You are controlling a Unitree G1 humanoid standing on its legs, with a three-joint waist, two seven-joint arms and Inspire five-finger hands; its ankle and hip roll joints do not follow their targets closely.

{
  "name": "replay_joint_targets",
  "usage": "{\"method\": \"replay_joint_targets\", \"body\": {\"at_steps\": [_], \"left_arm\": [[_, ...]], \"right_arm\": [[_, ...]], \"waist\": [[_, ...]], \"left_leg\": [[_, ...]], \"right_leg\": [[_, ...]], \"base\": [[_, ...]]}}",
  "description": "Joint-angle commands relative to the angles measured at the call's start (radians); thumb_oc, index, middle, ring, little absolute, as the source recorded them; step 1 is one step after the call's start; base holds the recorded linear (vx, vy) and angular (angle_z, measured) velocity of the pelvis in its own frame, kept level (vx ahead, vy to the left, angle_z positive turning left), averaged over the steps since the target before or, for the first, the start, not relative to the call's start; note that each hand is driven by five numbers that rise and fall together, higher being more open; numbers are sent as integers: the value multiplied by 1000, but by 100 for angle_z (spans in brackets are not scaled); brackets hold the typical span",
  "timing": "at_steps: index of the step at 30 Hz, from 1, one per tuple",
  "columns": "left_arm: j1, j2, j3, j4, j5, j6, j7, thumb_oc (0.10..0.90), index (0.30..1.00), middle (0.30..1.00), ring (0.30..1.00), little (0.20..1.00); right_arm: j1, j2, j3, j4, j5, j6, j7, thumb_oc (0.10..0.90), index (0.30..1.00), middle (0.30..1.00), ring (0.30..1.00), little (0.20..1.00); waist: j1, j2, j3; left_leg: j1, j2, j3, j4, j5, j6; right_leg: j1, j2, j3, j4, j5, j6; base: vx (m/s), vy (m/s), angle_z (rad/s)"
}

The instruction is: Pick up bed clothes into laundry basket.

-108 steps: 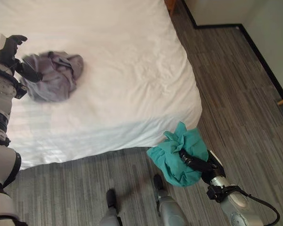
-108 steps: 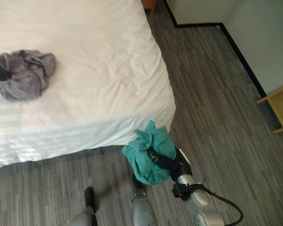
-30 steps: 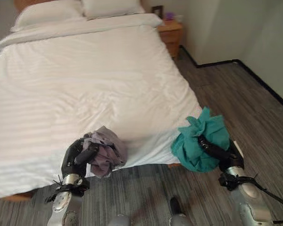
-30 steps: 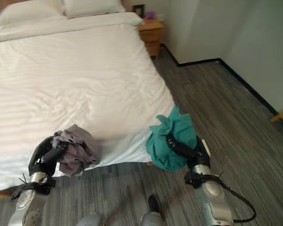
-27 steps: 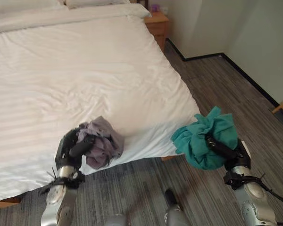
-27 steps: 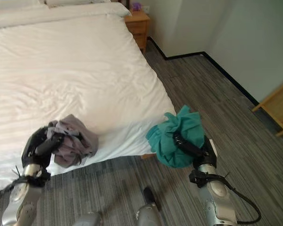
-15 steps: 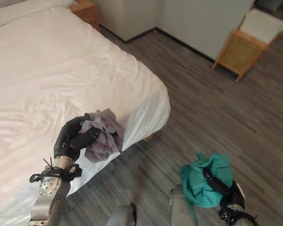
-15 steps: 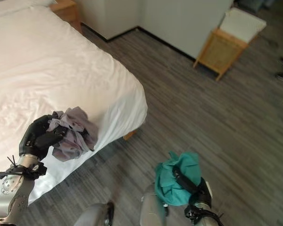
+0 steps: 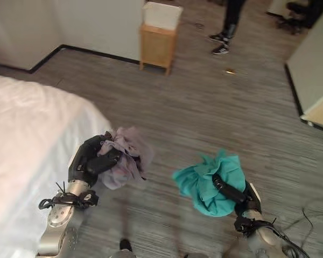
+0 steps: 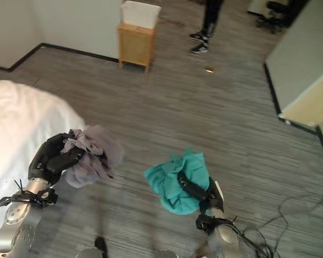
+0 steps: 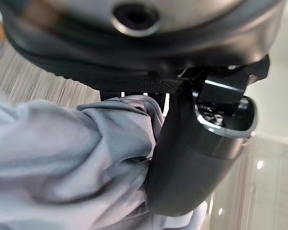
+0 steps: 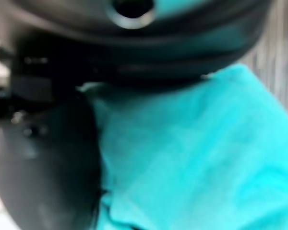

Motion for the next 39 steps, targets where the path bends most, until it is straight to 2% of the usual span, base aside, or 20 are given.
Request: {"method": "replay_joint_targets", "body": {"at_steps": [1,2,4,5,6,8,11,12,14,19,20,24,27,31,36,38,39], "left_arm": [[-83,19,80,-138,-19,-113,-18,400,300,300,300,300],[-91,18,75,-131,-14,-118,-7,400,300,300,300,300],[-92,10,63,-131,-8,-117,-5,400,300,300,300,300],[-94,10,64,-131,-8,-117,-5,400,300,300,300,300],[-87,0,66,-126,0,-116,3,400,300,300,300,300],[-55,-20,66,-106,16,-112,9,400,300,300,300,300],[-34,-47,50,-88,17,-103,21,400,300,300,300,300],[-36,-48,48,-84,18,-101,23,400,300,300,300,300],[-22,-41,54,-87,31,-97,19,400,300,300,300,300],[-26,-54,43,-68,34,-95,30,400,300,300,300,300],[-121,-39,-6,269,204,-123,136,400,300,300,300,300],[-184,-38,-14,272,204,-122,156,400,300,300,300,300],[-199,-30,-1,259,220,-119,169,400,300,300,300,300],[-190,-26,16,248,220,-116,191,400,300,300,300,300],[-176,-18,26,236,224,-114,188,400,300,300,300,300],[-169,-7,37,218,231,-110,182,400,300,300,300,300],[-197,30,55,199,244,-121,191,400,300,300,300,300]], "right_arm": [[-88,-54,-30,-106,51,-121,20,400,300,300,300,300],[-100,-64,-25,-104,61,-125,22,400,300,300,300,300],[-135,-95,-15,-78,72,-131,20,400,300,300,300,300],[-138,-95,-16,-77,73,-131,20,400,300,300,300,300],[-135,-92,-23,-70,78,-131,18,400,300,300,300,300],[-109,-77,-43,-103,80,-136,22,400,300,300,300,300],[-80,-33,-50,-121,63,-145,9,400,300,300,300,300],[-78,-22,-48,-123,62,-145,5,400,300,300,300,300],[-70,-7,-40,-135,66,-144,12,400,300,300,300,300],[-105,-34,-16,-153,26,-138,14,400,300,300,300,300],[-108,-72,-25,-21,56,-146,-44,400,300,300,300,300],[-76,-21,-36,1,77,-141,-49,400,300,300,300,300],[-86,-35,-39,8,50,-128,-53,400,300,300,300,300],[-162,-50,-58,-35,42,-154,-86,400,300,300,300,300],[-182,-51,-46,-72,15,-156,-87,400,300,300,300,300],[-193,-63,-44,-77,0,-148,-84,400,300,300,300,300],[-236,-80,-30,-80,18,-153,-83,400,300,300,300,300]], "waist": [[2,-23,-22],[13,-28,-3],[48,-37,27],[44,-37,25],[39,-39,22],[22,-12,4],[-3,8,-31],[-8,12,-37],[-14,19,-51],[-10,21,-62],[-22,35,-15],[-49,36,-44],[-53,28,-53],[-40,20,-62],[-29,16,-62],[-21,12,-64],[-14,10,-67]], "left_leg": [[-108,-42,-55,118,-94,-36],[-120,-50,-131,168,-114,-47],[-132,-114,-354,260,-138,-92],[-137,-116,-357,256,-130,-91],[-121,-109,-411,253,-163,-97],[-73,-109,-420,125,-163,-76],[-16,-123,-418,17,-144,-50],[-14,-130,-418,-1,-124,-46],[10,-133,-414,-33,-120,-38],[35,-138,-407,-39,-123,-30],[24,-126,-397,2,-61,-54],[67,-118,-394,-59,-62,-45],[86,-120,-393,-78,-67,-41],[98,-131,-393,-89,-82,-29],[102,-136,-392,-93,-89,-23],[105,-140,-393,-95,-93,-20],[104,-144,-393,-95,-99,-18]], "right_leg": [[116,38,-2,-210,9,4],[120,39,8,-221,11,-5],[114,35,50,-221,25,-13],[110,34,46,-221,29,-13],[99,25,47,-214,33,-5],[95,50,53,-217,37,-2],[93,62,67,-224,40,-6],[83,63,69,-227,50,-5],[87,67,78,-230,49,-6],[101,61,87,-222,41,-6],[62,53,166,-184,92,15],[73,50,168,-182,81,22],[79,44,176,-186,78,28],[82,33,188,-190,75,36],[83,27,194,-192,77,41],[87,25,194,-199,78,44],[88,20,193,-204,80,47]], "base": [[29,-148,-24],[-5,-114,-39],[-51,-78,-66],[-58,-46,-81],[-13,-15,-64],[45,26,-2],[48,74,12],[5,66,1],[52,58,2],[38,31,-2],[13,8,-4],[116,24,6],[111,40,-3],[97,49,-7],[65,33,-1],[108,42,1],[53,31,1]]}}
